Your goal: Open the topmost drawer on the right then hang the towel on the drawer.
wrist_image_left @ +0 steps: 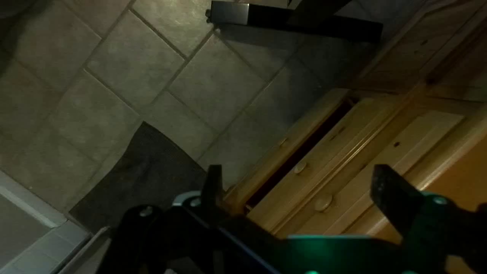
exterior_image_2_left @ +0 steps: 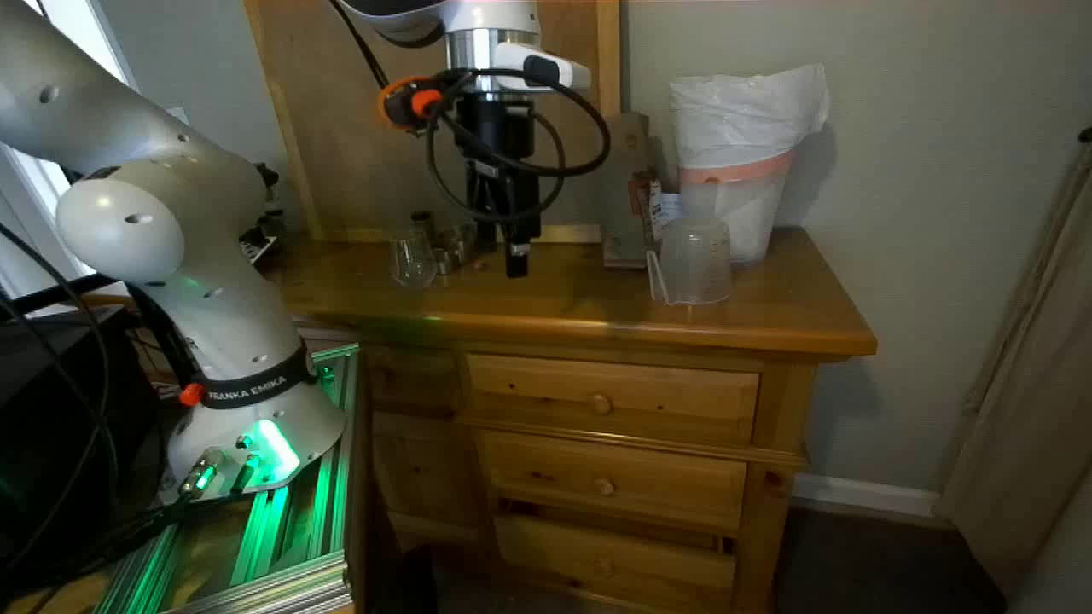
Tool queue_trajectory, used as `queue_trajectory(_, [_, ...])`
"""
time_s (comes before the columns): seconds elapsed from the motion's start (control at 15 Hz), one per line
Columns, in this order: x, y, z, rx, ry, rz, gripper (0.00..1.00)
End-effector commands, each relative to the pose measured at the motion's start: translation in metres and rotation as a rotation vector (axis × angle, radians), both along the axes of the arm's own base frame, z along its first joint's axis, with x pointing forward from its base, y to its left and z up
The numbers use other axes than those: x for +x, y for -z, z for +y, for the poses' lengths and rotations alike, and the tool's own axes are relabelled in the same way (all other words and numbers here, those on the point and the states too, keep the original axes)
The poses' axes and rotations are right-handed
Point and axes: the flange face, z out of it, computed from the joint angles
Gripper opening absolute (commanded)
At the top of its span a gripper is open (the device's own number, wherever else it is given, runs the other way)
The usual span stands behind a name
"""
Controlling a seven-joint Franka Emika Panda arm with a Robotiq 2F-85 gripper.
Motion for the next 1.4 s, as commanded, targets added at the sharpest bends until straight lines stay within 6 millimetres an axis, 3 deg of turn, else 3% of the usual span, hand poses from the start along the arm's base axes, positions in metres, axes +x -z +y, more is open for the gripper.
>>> queue_trajectory(0.0, [0.0, 0.0, 0.0, 0.0, 0.0, 0.001, 1.0])
queue_trajectory(0.8, [0.0, 0.0, 0.0, 0.0, 0.0, 0.001, 1.0])
queue_trajectory(1.13, [0.032, 0.06, 0.011, 0.01, -0.169, 0.126, 1.0])
queue_trajectory(1.33, [0.052, 0.089, 0.02, -0.02, -0.338, 0.089, 1.0])
